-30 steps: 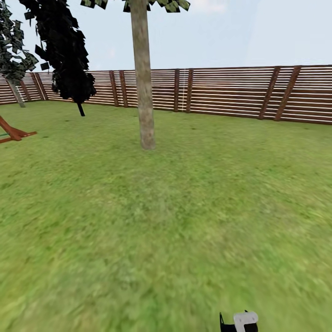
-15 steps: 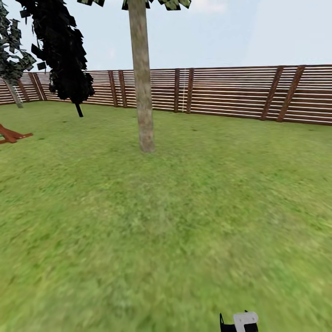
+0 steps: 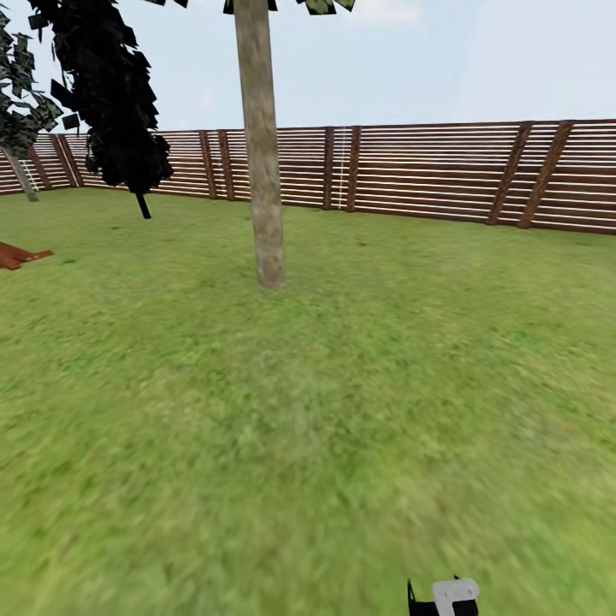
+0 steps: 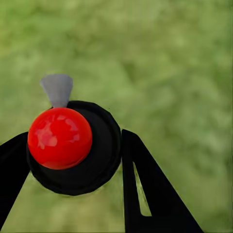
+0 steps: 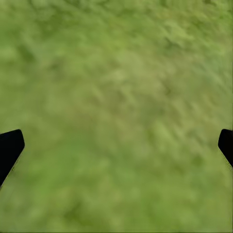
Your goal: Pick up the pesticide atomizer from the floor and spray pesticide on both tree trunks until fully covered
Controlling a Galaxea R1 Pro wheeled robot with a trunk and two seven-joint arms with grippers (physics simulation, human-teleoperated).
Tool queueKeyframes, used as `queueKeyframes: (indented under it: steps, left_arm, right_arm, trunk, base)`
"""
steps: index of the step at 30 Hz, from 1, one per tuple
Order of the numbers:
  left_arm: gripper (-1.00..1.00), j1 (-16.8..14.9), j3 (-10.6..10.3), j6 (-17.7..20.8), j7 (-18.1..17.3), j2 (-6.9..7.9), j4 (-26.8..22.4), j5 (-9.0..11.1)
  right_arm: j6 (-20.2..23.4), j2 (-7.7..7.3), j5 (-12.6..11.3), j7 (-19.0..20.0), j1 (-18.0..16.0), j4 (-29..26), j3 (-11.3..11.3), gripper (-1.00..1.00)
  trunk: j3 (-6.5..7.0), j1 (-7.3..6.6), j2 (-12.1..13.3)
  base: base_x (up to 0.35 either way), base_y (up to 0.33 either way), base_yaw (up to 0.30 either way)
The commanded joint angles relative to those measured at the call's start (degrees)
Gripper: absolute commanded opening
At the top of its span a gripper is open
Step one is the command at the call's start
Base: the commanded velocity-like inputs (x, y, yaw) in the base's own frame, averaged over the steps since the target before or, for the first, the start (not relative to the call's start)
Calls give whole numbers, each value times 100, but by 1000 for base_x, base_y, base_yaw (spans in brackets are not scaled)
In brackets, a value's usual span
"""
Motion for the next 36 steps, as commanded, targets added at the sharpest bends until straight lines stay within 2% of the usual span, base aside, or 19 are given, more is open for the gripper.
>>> queueKeyframes:
  steps: [1, 11, 26, 36]
  left_arm:
    - [-100, 0, 0, 0, 1, 0, 2, 2]
    - [-100, 0, 1, 0, 1, 0, 7, 2]
    - [-100, 0, 4, 0, 3, 0, 5, 2]
    - [-100, 0, 4, 0, -5, 7, 11, 2]
  right_arm:
    - [0, 1, -1, -3, 0, 0, 0, 100]
    - [0, 11, -2, -9, 0, 0, 0, 100]
    - [0, 11, -2, -9, 0, 0, 0, 100]
    - [0, 11, -2, -9, 0, 0, 0, 100]
  trunk:
    - [0, 0, 0]
    - [0, 0, 0]
    - [-88, 0, 0]
    - [-95, 0, 0]
  base:
    - [338, 0, 0]
    - [338, 0, 123]
    - [338, 0, 4]
    - [338, 0, 0]
